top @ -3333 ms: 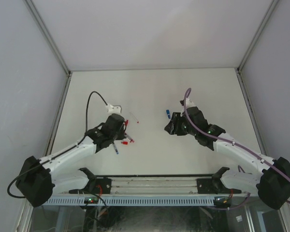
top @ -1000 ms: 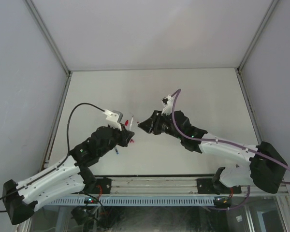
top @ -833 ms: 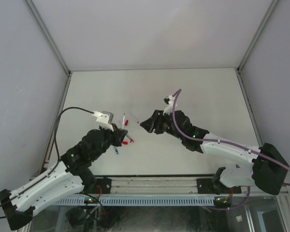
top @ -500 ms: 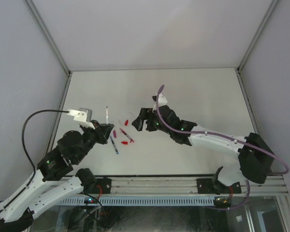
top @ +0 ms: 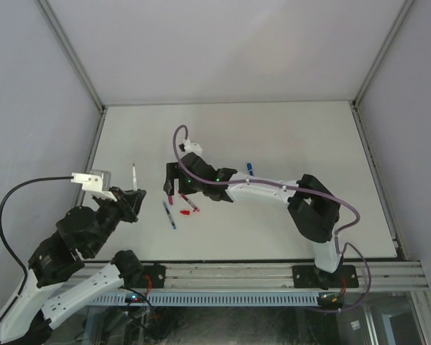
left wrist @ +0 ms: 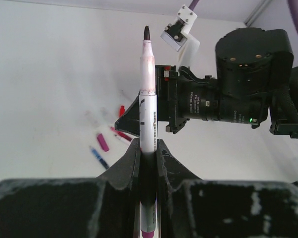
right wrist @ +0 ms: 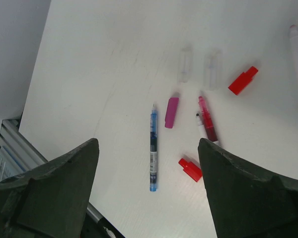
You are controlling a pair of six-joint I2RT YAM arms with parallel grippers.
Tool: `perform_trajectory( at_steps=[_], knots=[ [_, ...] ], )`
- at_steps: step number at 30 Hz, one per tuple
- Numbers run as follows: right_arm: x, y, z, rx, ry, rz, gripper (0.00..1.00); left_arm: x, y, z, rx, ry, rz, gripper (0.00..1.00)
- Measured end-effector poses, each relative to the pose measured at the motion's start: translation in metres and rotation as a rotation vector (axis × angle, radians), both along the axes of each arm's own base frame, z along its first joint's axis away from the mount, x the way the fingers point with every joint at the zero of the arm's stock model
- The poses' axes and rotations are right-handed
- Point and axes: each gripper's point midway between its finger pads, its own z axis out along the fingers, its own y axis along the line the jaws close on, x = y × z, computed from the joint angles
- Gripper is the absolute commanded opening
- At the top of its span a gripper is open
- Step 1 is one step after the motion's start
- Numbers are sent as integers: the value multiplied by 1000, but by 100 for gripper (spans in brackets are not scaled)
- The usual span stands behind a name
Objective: Insert the pens into the pen caps
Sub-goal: Move the pen cap to the center of the board.
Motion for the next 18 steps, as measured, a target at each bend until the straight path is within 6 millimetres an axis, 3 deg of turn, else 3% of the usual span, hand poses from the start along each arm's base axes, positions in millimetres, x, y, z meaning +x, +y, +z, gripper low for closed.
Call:
perform_trajectory(
  at_steps=[7, 14, 18],
  knots=[
    [2, 28, -22, -100, 21, -2, 54, -1, 13, -9, 54, 7, 39, 0],
    [6, 46, -32, -160, 23, -3, 46, -2, 20, -16, 61, 6, 59, 0],
    [8, 46, -49, -212, 36, -10, 40, -2, 20, -20, 69, 12, 60, 0]
  ],
)
